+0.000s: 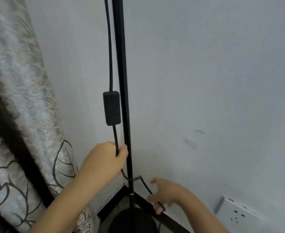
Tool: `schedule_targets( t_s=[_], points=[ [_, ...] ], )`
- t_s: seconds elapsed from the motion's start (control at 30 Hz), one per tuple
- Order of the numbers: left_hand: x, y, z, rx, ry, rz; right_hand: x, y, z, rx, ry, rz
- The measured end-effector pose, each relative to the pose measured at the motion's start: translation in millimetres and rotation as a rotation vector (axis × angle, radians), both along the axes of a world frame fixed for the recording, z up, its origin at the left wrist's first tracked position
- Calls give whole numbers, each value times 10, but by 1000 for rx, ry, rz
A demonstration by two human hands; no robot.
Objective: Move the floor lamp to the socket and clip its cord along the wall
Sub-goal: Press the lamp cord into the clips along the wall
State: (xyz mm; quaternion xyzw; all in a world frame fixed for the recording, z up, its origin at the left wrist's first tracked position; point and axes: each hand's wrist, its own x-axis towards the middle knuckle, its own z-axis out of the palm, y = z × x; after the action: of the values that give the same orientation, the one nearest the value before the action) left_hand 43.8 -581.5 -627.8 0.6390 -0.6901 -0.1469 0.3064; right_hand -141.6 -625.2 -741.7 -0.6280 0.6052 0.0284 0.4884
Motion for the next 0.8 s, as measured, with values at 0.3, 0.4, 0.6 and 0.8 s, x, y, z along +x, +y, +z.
schedule_targets(
  t_s=[0.3, 0.4, 0.6, 0.8],
  points=[
    [-809, -307, -376, 395, 598, -283, -774, 315, 264, -43, -754, -225],
    [-1049, -494, -375, 412, 863, -229, -979, 386, 448, -287, -825, -467],
    [-1346, -655, -526, 257, 843, -196, -1005, 375, 729, -853, -272, -606],
    [-1398, -770, -627, 201, 968, -362, -864, 241, 820, -1091, 48, -609]
  ],
)
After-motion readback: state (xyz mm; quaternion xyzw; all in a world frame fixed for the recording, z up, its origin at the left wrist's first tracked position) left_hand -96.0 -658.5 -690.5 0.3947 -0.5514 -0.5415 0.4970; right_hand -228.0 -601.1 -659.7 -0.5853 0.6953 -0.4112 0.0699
